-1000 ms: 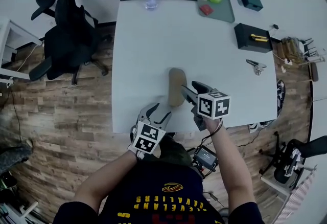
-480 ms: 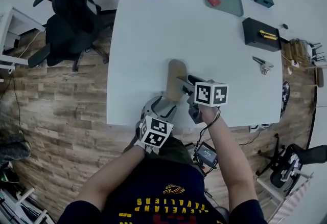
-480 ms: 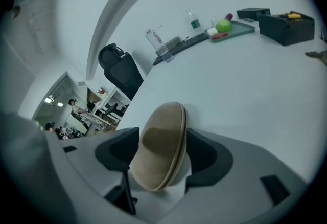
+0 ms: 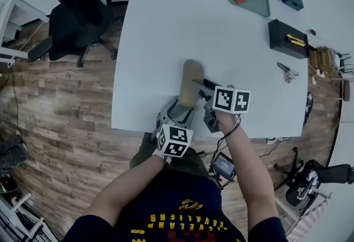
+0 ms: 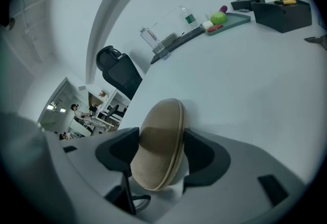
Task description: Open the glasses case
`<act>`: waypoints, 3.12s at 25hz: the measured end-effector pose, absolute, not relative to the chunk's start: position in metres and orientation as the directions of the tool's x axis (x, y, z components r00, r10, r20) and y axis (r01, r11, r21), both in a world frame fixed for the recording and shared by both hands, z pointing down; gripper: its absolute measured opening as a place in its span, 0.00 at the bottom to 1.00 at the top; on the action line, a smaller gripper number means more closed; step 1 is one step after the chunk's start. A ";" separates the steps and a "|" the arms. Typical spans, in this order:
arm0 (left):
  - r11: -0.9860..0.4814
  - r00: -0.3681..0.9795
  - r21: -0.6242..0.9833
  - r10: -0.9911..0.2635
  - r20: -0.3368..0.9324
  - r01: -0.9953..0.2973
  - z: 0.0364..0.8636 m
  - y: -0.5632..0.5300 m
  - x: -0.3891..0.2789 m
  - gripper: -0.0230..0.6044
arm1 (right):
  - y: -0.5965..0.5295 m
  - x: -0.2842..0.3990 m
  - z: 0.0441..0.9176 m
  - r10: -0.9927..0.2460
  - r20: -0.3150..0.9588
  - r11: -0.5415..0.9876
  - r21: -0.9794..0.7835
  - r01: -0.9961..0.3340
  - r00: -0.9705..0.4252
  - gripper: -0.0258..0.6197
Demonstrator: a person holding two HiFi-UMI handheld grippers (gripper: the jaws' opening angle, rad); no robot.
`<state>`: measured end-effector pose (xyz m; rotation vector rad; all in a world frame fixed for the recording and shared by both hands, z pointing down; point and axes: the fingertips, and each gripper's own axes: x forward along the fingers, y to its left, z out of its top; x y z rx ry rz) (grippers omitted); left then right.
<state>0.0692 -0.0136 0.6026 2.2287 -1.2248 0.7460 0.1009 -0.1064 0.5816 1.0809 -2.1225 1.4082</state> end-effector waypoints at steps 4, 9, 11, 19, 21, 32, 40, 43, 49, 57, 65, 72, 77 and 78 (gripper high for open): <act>-0.421 0.429 0.185 -0.616 0.661 -0.888 0.606 -0.013 0.068 0.45 | -0.106 0.101 0.582 -0.384 0.662 0.203 -0.620 -0.758 -0.644 0.49; -0.374 0.413 0.207 -0.642 0.645 -0.904 0.606 -0.013 0.068 0.43 | -0.107 0.101 0.583 -0.381 0.654 0.199 -0.632 -0.749 -0.654 0.49; -0.354 0.406 0.218 -0.649 0.643 -0.910 0.607 -0.015 0.067 0.42 | -0.107 0.101 0.583 -0.380 0.652 0.199 -0.635 -0.746 -0.656 0.49; -0.363 0.387 0.178 -0.659 0.645 -0.915 0.609 -0.014 0.067 0.39 | -0.106 0.100 0.583 -0.368 0.648 0.207 -0.642 -0.738 -0.667 0.49; -0.372 0.388 0.170 -0.658 0.646 -0.913 0.609 -0.014 0.067 0.39 | -0.106 0.101 0.584 -0.367 0.647 0.207 -0.643 -0.737 -0.668 0.49; -0.440 0.411 0.128 -0.643 0.647 -0.889 0.610 -0.012 0.065 0.35 | -0.107 0.100 0.584 -0.367 0.648 0.210 -0.642 -0.738 -0.668 0.49; -0.503 0.437 0.096 -0.621 0.651 -0.859 0.609 -0.011 0.063 0.33 | -0.107 0.100 0.583 -0.364 0.652 0.207 -0.640 -0.740 -0.665 0.49; -0.521 0.428 0.062 -0.621 0.656 -0.852 0.610 -0.010 0.058 0.27 | -0.107 0.099 0.583 -0.365 0.654 0.205 -0.638 -0.743 -0.663 0.49; -0.550 0.483 0.103 -0.611 0.627 -0.829 0.607 -0.005 0.059 0.23 | -0.107 0.100 0.584 -0.369 0.655 0.206 -0.634 -0.745 -0.659 0.49; -0.524 0.483 0.141 -0.604 0.633 -0.840 0.606 -0.017 0.065 0.40 | -0.107 0.100 0.583 -0.367 0.659 0.208 -0.630 -0.748 -0.657 0.49; -0.549 0.478 0.100 -0.608 0.633 -0.830 0.606 -0.017 0.065 0.37 | -0.107 0.100 0.583 -0.360 0.658 0.213 -0.632 -0.745 -0.661 0.49; -0.588 0.505 0.091 -0.593 0.627 -0.804 0.607 -0.016 0.064 0.35 | -0.107 0.100 0.584 -0.355 0.659 0.214 -0.633 -0.744 -0.663 0.49; -0.632 0.525 0.065 -0.577 0.626 -0.772 0.608 -0.015 0.061 0.33 | -0.106 0.098 0.585 -0.356 0.659 0.212 -0.634 -0.744 -0.663 0.49; -0.641 0.529 0.061 -0.572 0.626 -0.765 0.608 -0.015 0.060 0.33 | -0.107 0.098 0.585 -0.356 0.659 0.212 -0.634 -0.744 -0.663 0.49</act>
